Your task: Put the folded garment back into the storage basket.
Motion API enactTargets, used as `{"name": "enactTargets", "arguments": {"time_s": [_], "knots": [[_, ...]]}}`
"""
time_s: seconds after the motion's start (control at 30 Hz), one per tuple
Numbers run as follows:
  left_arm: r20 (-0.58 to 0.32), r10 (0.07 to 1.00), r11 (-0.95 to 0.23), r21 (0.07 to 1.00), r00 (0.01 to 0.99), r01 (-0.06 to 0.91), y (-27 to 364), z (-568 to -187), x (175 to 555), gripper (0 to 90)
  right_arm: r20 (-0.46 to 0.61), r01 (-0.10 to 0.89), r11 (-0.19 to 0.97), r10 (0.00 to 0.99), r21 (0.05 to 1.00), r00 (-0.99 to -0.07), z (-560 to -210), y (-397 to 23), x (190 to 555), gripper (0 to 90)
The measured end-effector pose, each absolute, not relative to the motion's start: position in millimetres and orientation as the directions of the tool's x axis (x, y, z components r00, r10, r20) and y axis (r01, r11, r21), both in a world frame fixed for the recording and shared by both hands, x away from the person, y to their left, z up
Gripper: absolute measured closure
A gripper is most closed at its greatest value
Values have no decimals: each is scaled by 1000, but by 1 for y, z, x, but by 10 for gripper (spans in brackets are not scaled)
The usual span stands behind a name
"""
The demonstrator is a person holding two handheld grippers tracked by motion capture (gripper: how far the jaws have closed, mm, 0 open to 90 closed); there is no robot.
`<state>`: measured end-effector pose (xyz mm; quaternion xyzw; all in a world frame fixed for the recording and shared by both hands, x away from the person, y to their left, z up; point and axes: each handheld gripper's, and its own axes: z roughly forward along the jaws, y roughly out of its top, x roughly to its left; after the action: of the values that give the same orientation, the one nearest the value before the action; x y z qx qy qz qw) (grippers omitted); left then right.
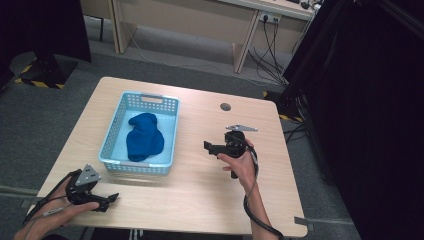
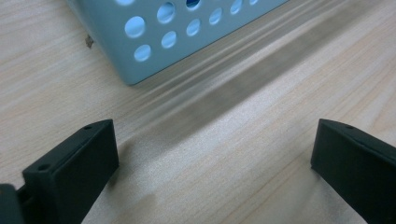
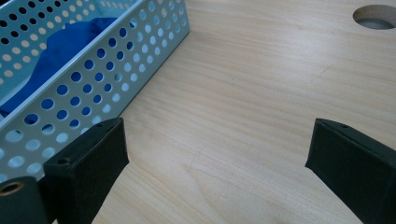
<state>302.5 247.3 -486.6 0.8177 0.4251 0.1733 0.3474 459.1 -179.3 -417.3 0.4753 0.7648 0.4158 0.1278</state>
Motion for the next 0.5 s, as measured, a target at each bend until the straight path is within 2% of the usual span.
{"name": "enactTargets", "arguments": {"time_s": [0.5], "knots": [[-12,816,-397,715,579,575,247,-487,303,0,185,628,214,842,748,-507,-424,-191,448,57]]}}
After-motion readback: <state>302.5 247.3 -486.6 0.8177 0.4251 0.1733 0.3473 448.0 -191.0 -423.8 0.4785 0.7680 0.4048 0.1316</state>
